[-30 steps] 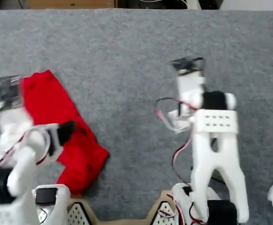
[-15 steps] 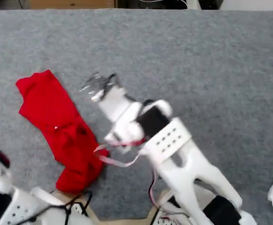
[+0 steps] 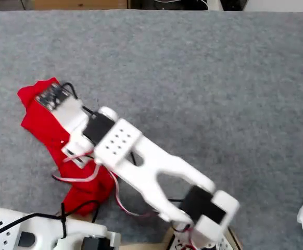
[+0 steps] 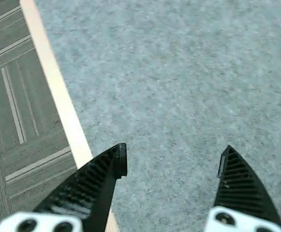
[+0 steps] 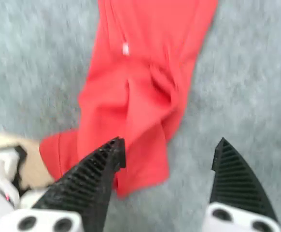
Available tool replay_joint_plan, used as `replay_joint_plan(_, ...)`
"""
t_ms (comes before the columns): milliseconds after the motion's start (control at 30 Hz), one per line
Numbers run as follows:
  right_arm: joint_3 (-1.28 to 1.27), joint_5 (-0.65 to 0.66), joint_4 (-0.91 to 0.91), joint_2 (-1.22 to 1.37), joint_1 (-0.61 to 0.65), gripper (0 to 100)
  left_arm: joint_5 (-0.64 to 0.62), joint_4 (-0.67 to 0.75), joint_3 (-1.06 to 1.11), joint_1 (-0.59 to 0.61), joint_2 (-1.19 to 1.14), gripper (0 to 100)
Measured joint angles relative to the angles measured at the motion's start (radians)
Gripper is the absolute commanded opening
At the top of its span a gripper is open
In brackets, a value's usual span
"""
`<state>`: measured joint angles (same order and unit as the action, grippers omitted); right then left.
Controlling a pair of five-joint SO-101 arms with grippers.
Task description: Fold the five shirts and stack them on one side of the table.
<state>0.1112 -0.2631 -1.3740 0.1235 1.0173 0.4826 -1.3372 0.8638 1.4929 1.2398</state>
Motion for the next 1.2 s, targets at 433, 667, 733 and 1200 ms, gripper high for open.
replay_joint_plan(433,0.465,-0.058,-0.124,0.535,-0.011,0.0,0.002,0.000,0.000,0.107,0.006,31)
replay_joint_plan(667,0.658,-0.064,-0.285,0.585,-0.054,0.5,0.002,0.000,0.000,0.115,0.006,31)
replay_joint_plan(733,0.750,-0.064,-0.345,0.585,-0.094,0.5,0.002,0.000,0.000,0.115,0.006,31)
replay_joint_plan(1200,1.088,0.126,-0.394,0.585,-0.494,0.9,0.002,-0.012,-0.028,0.017,0.006,31)
